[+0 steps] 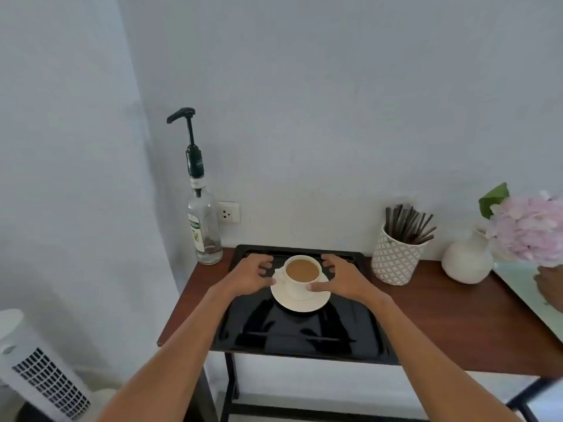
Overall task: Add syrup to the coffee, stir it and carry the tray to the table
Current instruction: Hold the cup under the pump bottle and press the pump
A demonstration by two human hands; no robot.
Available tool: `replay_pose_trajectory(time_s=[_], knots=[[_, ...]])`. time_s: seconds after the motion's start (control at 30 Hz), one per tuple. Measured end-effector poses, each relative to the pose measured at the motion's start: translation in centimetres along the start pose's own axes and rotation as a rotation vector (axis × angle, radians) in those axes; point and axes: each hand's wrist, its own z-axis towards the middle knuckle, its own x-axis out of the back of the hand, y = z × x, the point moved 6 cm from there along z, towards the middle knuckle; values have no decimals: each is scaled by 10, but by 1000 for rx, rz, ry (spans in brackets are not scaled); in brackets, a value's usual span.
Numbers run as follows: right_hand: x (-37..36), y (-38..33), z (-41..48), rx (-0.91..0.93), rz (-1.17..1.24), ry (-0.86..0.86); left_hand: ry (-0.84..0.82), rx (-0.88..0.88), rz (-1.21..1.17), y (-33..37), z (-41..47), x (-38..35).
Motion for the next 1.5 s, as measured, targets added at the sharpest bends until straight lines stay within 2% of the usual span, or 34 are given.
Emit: replay_pose_trajectory(time_s=[0.43, 0.7, 1.07, 1.3, 1.5], knots=[[-23, 9, 15, 78, 238, 1, 100, -106, -213, -15, 29, -22], [-22, 7, 16, 78, 245, 25, 102, -162, -333, -20, 32, -24], [-16, -3, 15, 124, 237, 60, 152, -149, -525, -22, 28, -25], [-6, -31, 26, 211, 232, 38, 263, -167, -697, -12, 17, -4], [6, -66, 37, 288, 219, -7, 365, -163, -715, 1, 1, 24]])
